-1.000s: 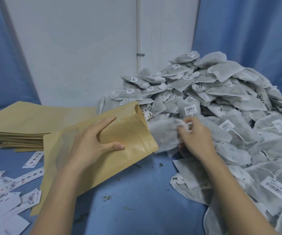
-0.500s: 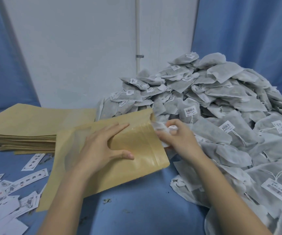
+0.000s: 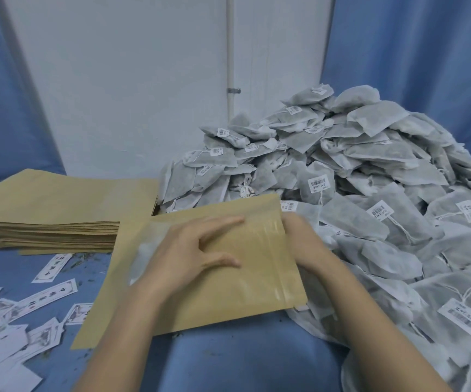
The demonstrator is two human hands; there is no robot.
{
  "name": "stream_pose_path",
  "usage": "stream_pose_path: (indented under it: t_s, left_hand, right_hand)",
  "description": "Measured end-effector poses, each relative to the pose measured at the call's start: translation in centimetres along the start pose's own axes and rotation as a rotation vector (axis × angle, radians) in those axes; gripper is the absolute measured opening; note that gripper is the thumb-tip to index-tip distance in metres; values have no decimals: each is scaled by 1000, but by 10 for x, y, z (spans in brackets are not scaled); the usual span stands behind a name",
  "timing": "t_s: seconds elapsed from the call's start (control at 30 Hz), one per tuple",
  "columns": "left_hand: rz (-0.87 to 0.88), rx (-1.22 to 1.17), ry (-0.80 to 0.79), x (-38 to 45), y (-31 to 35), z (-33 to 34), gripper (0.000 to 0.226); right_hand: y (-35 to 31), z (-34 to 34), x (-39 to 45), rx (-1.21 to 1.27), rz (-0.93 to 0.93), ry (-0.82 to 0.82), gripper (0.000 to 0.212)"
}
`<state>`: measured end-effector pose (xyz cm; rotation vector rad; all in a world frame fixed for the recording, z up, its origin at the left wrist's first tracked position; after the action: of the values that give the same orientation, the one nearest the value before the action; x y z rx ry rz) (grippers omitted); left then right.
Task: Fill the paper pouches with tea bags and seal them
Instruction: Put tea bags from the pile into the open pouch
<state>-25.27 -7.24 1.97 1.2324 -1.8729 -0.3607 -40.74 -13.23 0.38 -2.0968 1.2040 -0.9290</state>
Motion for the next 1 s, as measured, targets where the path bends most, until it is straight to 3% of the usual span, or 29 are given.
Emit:
stream_pose_path:
  t_s: [0.07,0.13,0.23,0.33,0.4,0.47,0.53,0.6,0.73,0.83,0.87,0.93,1.0]
  left_hand:
    - [-35,-20,164,-1,-4,-14,50]
    - [-50,8,241,-2,-6,-21,46]
    - [-79,82,59,0,-9,-4,66]
    - [-111,202,-202,-3,-21,30,94]
    - [-105,321,-276,-5,-30,48,99]
    - [-118,351,-260,-6,-36,56,97]
    - [-120,331,-224,-5,-39,56,95]
    - [-103,320,-212,-5,-37,54,93]
    - [-89,373,-174,-2,-30,42,90]
    - [-63,344,-11,2,-22,17,89]
    - [-62,314,50,2,-20,9,84]
    - [-84,273,142,0,-19,-3,75]
    - [-119,251,188,-2,-22,-9,72]
  right_hand:
    - [11,-37,-1,-38,-7,361,16]
    - [17,-50,-5,-174,7,481,22]
    - [18,-31,0,-375,-17,306,58]
    - [16,-14,1,-228,5,202,87]
    - [20,-19,-1,-113,108,291,80]
    - [31,-31,-5,-233,283,355,65]
    - [43,-26,-7,-241,421,204,64]
    - [44,-5,-9,85,453,22,61]
    - [16,19,-7,681,273,-107,44]
    - [0,20,-2,784,95,-155,39]
    - [0,14,1,762,53,-108,35]
    - [10,-14,2,599,-2,161,20]
    - [25,-50,-3,0,20,469,24]
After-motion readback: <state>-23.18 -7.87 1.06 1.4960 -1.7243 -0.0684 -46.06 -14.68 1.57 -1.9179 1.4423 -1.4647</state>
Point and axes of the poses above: each hand's wrist, its own x-axis towards the middle knuckle, its own z-axis out of the palm, y = z × x, the point moved 8 cm from there along x, towards the middle knuckle, and after that the axes turned 1 degree about -x, right-handed, at the moved point
